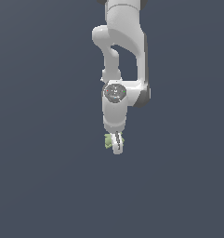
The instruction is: Pick up the object and move it to a goal position.
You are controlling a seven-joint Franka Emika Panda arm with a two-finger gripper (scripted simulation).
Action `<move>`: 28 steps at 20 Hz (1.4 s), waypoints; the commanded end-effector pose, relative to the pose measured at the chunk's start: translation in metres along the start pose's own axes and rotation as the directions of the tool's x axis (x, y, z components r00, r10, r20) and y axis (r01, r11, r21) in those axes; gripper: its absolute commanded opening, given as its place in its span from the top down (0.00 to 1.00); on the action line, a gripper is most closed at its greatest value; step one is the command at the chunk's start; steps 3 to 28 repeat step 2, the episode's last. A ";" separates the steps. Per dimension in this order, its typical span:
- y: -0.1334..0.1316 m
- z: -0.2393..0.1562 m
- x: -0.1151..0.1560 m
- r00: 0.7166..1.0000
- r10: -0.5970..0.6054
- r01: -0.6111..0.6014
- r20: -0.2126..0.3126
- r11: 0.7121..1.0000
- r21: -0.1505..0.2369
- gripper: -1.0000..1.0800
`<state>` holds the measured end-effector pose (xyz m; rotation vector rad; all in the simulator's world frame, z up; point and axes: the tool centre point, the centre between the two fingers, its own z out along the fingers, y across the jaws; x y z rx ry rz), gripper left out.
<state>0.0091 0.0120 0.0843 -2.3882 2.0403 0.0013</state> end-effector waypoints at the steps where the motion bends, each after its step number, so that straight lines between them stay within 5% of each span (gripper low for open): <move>1: 0.003 -0.001 0.000 1.000 0.000 0.000 0.000 1.000 0.000 1.00; 28: 0.003 -0.001 0.000 1.000 0.000 0.000 0.000 1.000 0.000 1.00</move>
